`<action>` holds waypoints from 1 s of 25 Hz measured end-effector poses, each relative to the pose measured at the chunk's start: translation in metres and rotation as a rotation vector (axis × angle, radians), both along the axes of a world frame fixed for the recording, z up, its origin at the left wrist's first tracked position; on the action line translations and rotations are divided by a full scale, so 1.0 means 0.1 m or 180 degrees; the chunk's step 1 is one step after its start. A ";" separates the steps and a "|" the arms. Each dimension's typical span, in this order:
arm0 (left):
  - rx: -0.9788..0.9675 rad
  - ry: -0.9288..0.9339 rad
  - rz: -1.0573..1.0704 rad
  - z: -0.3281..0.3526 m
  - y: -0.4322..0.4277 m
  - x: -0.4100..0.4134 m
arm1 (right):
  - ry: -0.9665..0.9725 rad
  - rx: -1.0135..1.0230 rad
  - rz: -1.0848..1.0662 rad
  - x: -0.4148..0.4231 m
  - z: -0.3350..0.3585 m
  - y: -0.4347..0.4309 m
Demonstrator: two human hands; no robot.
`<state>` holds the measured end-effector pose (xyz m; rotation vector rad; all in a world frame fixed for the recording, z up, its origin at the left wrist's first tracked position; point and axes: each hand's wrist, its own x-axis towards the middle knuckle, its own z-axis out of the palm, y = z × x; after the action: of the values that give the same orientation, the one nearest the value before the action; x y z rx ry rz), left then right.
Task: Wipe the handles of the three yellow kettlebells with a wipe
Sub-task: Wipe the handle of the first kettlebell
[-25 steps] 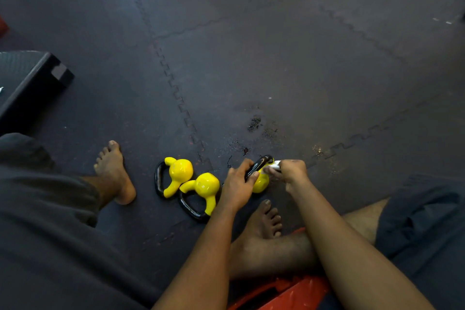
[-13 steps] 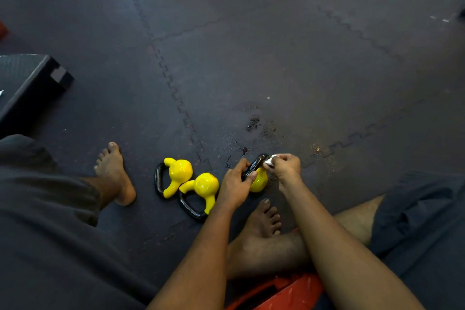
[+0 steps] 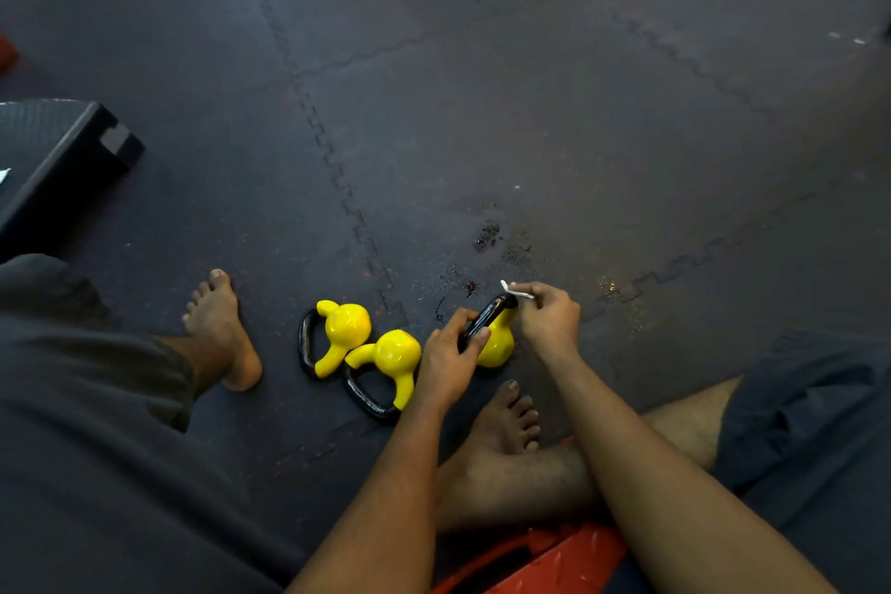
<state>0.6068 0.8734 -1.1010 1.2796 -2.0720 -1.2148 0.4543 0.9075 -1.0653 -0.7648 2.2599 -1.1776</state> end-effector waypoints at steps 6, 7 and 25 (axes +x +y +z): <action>0.0177 0.0112 -0.0171 0.08 0.00 -0.02 | 0.0030 0.0164 -0.0006 -0.04 -0.02 0.02; 0.0165 0.0068 -0.0198 0.08 0.01 -0.03 | 0.0088 0.0226 0.0005 -0.04 -0.02 0.02; 0.0211 -0.0131 0.0276 0.12 -0.08 0.07 | 0.0392 0.0114 0.0244 0.24 0.02 0.08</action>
<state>0.6133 0.8649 -1.0891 1.4206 -1.9975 -1.2376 0.4787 0.9154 -1.0637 -0.9243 2.3221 -1.0786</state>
